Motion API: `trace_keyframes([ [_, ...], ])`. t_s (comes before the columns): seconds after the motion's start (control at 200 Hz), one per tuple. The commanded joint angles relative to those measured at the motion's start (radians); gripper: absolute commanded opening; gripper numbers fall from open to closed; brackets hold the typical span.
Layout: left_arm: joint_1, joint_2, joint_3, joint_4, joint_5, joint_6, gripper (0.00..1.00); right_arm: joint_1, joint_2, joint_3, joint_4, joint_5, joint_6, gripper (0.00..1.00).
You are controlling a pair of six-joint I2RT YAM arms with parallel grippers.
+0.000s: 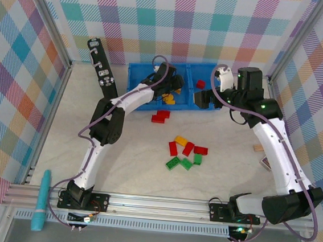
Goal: Sort the legos into containers by color
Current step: Place the lego in the container, then pick up the lego from the center of the table.
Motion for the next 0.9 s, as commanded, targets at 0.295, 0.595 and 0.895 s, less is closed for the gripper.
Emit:
trace_keyframes([
  [0.295, -0.001, -0.348, -0.183, -0.066, -0.094, 0.287, 0.61, -0.005, 0.012, 0.012, 0.010, -0.020, -0.004, 0.99],
  [0.595, -0.065, -0.586, -0.529, -0.324, -0.255, 0.592, 0.65, -0.004, 0.029, 0.012, 0.018, -0.030, -0.001, 0.99],
  [0.895, -0.120, -0.661, -0.733, -0.290, -0.213, 0.538, 0.71, -0.005, 0.040, 0.057, -0.006, 0.018, -0.046, 0.99],
])
